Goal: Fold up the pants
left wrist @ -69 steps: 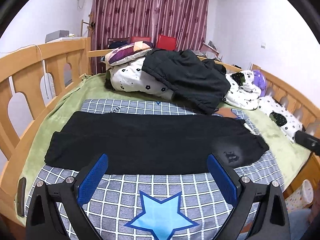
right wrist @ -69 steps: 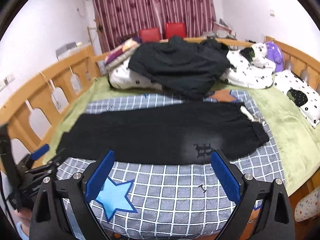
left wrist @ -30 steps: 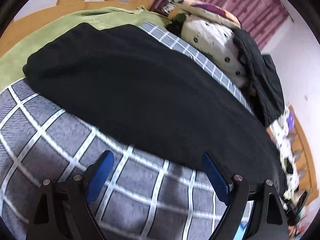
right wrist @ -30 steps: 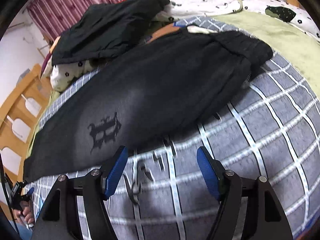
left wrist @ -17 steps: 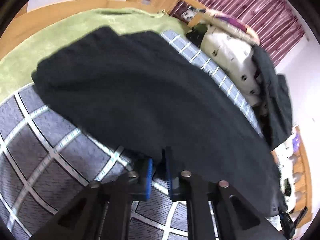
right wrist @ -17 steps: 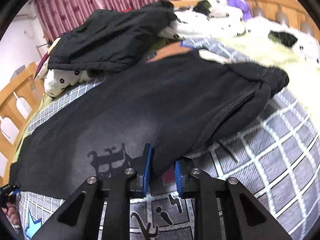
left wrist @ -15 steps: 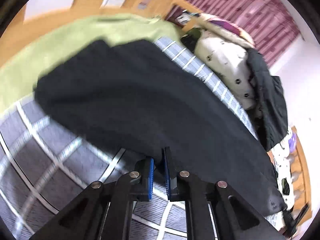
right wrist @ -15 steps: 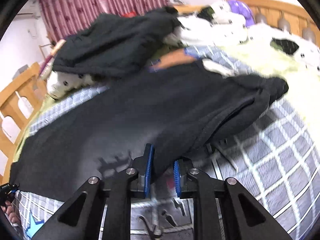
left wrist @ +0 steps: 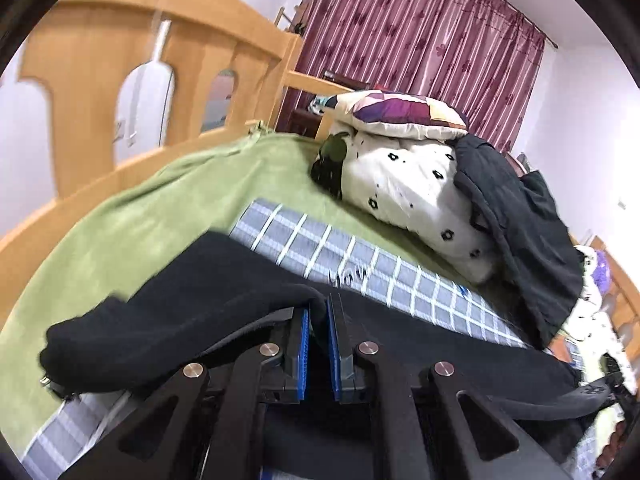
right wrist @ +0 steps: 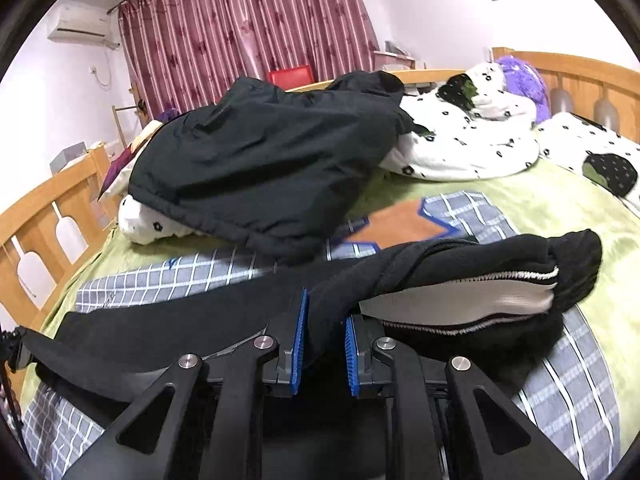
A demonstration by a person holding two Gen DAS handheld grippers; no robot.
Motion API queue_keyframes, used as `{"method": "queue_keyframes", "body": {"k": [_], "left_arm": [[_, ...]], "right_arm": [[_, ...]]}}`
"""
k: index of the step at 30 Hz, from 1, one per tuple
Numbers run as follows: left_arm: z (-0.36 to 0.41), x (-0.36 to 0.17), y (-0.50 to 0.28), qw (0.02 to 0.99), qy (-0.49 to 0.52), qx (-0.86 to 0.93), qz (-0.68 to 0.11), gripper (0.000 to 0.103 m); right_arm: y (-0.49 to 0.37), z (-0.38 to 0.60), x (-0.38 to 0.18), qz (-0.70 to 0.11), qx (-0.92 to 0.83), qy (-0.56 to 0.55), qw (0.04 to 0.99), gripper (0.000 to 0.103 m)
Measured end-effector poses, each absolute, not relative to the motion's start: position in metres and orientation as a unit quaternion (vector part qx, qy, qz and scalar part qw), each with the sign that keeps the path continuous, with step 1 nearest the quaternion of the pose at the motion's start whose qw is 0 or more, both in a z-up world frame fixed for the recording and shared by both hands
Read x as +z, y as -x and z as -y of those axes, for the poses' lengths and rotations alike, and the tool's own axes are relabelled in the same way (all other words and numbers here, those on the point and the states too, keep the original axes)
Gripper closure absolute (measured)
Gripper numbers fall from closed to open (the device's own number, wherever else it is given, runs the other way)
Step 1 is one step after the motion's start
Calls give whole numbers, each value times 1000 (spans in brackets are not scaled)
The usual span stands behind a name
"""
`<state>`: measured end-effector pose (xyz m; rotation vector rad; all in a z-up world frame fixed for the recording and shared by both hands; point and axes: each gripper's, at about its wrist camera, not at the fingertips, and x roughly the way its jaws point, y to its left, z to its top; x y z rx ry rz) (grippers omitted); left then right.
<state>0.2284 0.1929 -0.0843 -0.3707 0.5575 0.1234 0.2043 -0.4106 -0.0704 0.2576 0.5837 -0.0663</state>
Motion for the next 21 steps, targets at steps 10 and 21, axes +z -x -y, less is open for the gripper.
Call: {"method": "queue_keyframes", "body": {"k": [10, 21], "left_arm": [[-154, -149, -356, 927, 95, 127, -339, 93], [-174, -135, -300, 917, 127, 105, -363, 32]], "right_arm": [[-328, 406, -136, -351, -67, -93, 929, 86], [-293, 403, -129, -364, -52, -88, 926, 42]]}}
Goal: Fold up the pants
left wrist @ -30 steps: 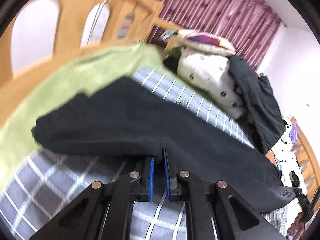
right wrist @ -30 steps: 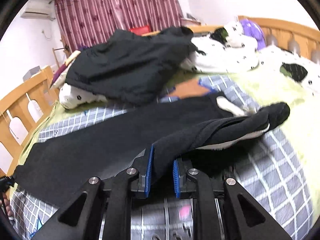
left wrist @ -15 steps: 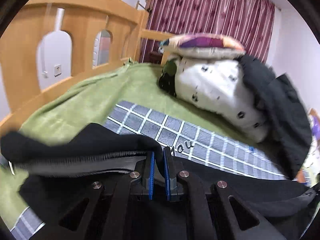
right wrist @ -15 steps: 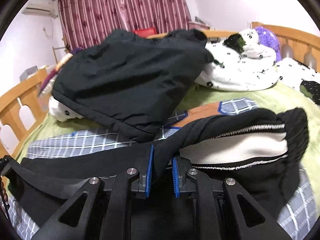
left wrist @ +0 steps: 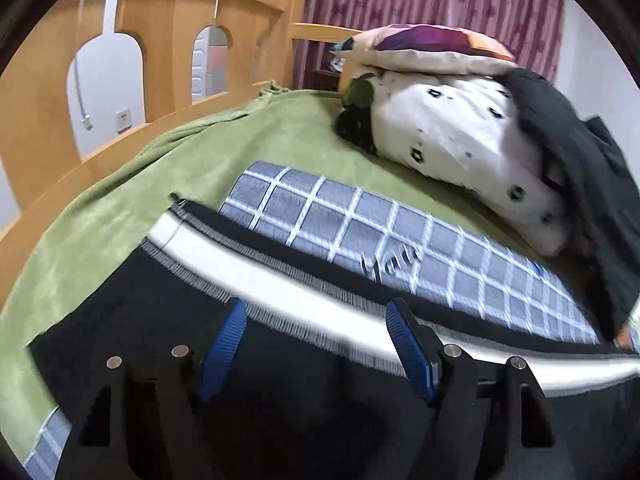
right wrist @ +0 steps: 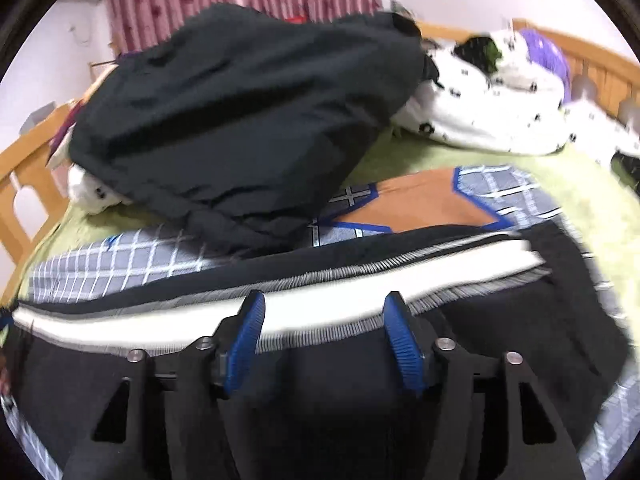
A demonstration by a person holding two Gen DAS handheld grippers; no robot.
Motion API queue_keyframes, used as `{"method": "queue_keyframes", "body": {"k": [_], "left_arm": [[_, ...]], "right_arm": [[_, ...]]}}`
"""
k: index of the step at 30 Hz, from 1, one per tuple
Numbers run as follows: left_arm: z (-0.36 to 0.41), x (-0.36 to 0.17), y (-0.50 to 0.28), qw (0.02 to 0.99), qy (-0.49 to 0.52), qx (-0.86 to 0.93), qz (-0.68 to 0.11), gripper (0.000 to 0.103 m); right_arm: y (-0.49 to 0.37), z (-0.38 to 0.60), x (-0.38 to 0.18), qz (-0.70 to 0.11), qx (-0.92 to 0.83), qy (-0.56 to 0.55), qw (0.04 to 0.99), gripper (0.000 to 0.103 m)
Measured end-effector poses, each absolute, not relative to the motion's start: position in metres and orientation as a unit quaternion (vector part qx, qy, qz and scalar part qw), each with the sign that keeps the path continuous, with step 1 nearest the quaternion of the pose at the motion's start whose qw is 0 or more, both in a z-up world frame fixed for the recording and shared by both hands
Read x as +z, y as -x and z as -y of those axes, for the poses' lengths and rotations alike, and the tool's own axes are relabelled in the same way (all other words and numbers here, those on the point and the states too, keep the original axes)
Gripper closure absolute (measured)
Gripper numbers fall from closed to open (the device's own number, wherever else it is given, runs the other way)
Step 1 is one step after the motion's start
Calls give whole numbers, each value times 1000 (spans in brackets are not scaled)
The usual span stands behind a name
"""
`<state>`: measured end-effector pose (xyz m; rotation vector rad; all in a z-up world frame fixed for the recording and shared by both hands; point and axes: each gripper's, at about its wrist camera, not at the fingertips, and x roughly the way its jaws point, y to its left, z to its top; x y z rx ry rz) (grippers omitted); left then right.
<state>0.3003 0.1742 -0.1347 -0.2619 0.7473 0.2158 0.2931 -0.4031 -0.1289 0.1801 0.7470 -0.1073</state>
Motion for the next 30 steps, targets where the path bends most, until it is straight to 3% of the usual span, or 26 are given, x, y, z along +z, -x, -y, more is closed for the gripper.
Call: {"method": "queue_keyframes", "body": {"k": [5, 11, 17, 23, 26, 28, 30], "left_arm": [[-186, -143, -222, 902, 165, 56, -395, 32], [-202, -190, -139, 863, 272, 5, -427, 32], [-195, -200, -141, 863, 277, -6, -423, 32], [-224, -212, -180, 849, 367, -20, -380, 37], [-231, -214, -202, 850, 371, -7, -374, 51], [-235, -218, -216, 850, 367, 11, -377, 68], [-238, -220, -224, 848, 366, 27, -382, 78]], "right_arm": [[-210, 403, -122, -373, -33, -85, 923, 40], [-128, 419, -147, -392, -42, -112, 912, 33], [-107, 444, -180, -405, -30, -224, 886, 33], [-146, 444, -190, -406, -18, -229, 885, 33], [-175, 449, -192, -409, -26, -218, 886, 37], [-201, 458, -196, -413, -40, -221, 883, 47], [-217, 467, -200, -417, -48, -233, 877, 58]]}}
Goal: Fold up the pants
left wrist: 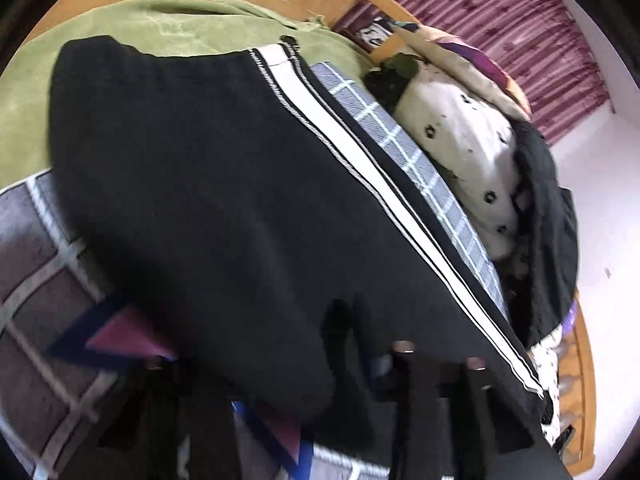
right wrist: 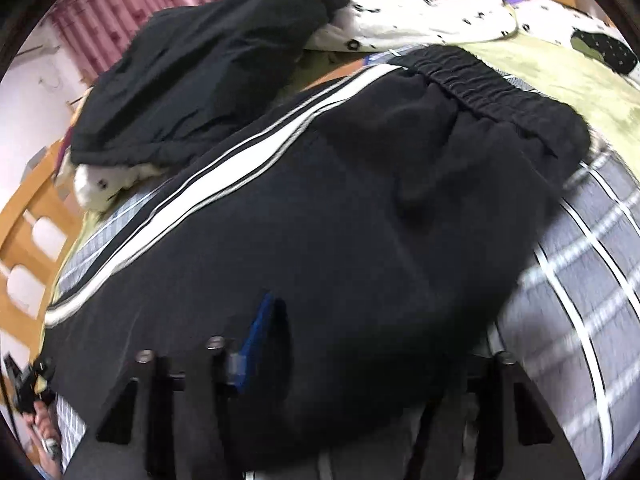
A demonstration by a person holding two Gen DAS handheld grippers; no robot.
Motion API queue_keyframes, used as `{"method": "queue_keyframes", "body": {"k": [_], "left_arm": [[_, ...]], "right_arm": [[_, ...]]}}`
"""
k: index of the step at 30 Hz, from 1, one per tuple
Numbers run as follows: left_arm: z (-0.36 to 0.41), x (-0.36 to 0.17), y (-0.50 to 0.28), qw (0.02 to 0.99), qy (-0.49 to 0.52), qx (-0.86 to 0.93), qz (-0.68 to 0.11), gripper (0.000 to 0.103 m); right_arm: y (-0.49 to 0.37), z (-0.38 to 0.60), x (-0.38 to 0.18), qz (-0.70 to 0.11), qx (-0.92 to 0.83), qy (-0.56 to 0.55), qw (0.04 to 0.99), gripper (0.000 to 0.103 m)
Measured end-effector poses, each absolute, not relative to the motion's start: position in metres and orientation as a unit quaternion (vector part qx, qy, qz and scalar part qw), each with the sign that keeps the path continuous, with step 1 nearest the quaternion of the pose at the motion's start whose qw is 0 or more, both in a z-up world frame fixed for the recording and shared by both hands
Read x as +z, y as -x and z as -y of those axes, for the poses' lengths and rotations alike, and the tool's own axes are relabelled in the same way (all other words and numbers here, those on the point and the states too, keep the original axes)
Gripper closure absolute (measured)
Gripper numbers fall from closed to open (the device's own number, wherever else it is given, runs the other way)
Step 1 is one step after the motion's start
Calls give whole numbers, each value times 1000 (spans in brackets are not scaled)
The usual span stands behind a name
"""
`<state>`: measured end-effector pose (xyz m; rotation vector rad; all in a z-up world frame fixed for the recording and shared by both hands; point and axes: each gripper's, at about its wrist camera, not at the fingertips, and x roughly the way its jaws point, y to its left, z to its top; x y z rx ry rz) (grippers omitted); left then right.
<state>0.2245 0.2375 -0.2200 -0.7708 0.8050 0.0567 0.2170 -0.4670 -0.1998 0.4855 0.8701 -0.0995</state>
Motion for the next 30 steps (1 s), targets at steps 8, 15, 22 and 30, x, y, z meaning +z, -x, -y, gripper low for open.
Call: {"method": "queue_keyframes", "body": {"k": [8, 15, 22, 30], "left_arm": [[-224, -172, -211, 872, 306, 20, -381, 94], [-209, -158, -145, 877, 252, -45, -407, 93], [-195, -183, -67, 874, 200, -83, -435, 92], [-197, -198, -51, 873, 210, -42, -439, 68]], "right_arm": [[-227, 480, -158, -374, -59, -262, 888, 89], [-163, 498, -104, -362, -50, -239, 899, 90], [-58, 530, -130, -402, -53, -221, 887, 90], [-11, 526, -180, -429, -88, -215, 873, 65]]}}
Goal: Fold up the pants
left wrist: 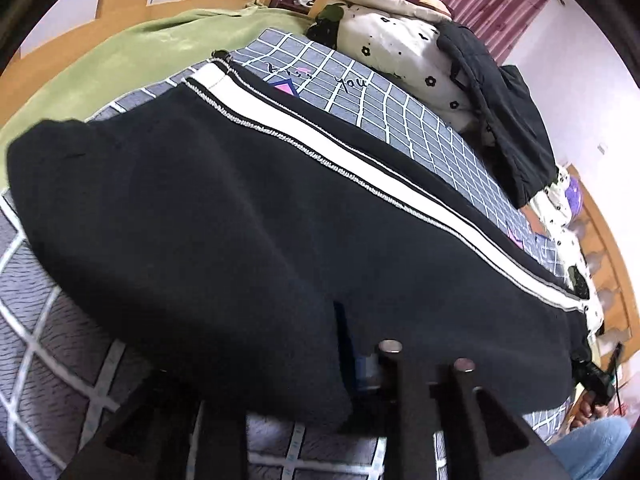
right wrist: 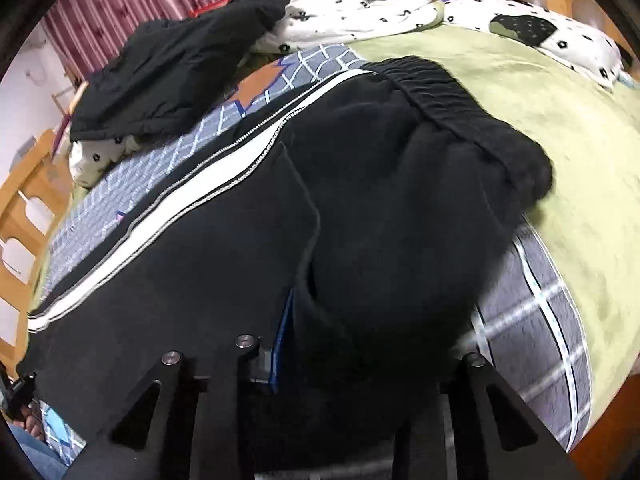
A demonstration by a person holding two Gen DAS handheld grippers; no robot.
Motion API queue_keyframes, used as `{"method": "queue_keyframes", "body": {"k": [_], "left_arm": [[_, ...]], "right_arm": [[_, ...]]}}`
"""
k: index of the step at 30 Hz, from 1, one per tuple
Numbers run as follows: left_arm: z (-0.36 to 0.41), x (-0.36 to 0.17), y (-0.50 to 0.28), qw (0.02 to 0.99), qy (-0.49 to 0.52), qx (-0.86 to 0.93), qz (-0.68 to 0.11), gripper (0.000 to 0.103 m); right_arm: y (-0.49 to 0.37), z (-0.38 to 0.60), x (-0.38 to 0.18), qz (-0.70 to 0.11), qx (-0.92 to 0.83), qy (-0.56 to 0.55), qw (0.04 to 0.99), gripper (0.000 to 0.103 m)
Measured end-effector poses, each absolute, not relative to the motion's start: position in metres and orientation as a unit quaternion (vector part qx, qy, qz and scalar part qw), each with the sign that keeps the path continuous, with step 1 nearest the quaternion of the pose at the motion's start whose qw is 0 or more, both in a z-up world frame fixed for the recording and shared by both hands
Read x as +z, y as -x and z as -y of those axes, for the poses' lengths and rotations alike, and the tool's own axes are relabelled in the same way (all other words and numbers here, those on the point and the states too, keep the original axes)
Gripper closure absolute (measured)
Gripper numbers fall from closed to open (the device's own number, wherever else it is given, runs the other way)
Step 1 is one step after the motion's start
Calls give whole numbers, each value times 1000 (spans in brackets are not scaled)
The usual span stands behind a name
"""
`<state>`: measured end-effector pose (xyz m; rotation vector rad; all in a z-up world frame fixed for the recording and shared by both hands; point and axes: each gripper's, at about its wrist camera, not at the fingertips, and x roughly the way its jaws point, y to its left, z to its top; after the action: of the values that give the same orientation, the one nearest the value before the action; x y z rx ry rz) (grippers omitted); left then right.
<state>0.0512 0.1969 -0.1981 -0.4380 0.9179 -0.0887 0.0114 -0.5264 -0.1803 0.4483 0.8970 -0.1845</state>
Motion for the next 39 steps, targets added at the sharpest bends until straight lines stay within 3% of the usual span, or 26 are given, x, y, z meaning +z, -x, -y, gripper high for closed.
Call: {"method": "queue_keyframes", "body": {"k": [1, 3, 4, 6, 7, 13, 14, 17, 18, 21, 27, 30, 33, 36, 39], "left_arm": [[-197, -196, -49, 874, 203, -45, -438, 55], [-197, -193, -37, 884, 175, -40, -431, 38], [-197, -193, -31, 888, 165, -32, -427, 36], [-197, -194, -23, 891, 154, -21, -427, 35], [-199, -194, -19, 892, 155, -16, -425, 34], [-204, -192, -10, 889, 185, 13, -418, 32], [-204, -192, -10, 889, 196, 18, -414, 32], [-211, -195, -8, 886, 233, 22, -400, 32], [-216, -197, -8, 883, 256, 23, -394, 32], [-226, -200, -11, 877, 292, 31, -381, 32], [-238, -200, -33, 877, 279, 74, -385, 32], [-240, -202, -45, 880, 268, 95, -380, 34], [-243, -202, -61, 878, 235, 130, -396, 68], [-260, -198, -67, 877, 257, 100, -393, 88], [-271, -185, -58, 892, 259, 70, -363, 91]], "right_arm": [[-4, 529, -178, -425, -91, -221, 873, 61], [13, 536, -173, -406, -91, -235, 878, 49], [22, 540, -169, -390, -99, -235, 885, 47], [25, 551, -167, -374, -112, -245, 887, 26], [24, 558, -169, -368, -115, -259, 885, 22], [-23, 600, -190, -351, -116, -381, 847, 22], [-32, 603, -190, -357, -125, -389, 840, 23], [-44, 610, -175, -355, -160, -352, 851, 59], [-48, 611, -170, -354, -153, -344, 856, 64], [-51, 621, -146, -337, -131, -323, 875, 69], [-50, 625, -124, -314, -145, -261, 901, 67], [-60, 626, -149, -385, -163, -244, 875, 57], [-43, 625, -163, -409, -176, -245, 861, 54], [-18, 618, -153, -401, -193, -225, 867, 51], [-1, 614, -141, -403, -198, -218, 867, 50]]}}
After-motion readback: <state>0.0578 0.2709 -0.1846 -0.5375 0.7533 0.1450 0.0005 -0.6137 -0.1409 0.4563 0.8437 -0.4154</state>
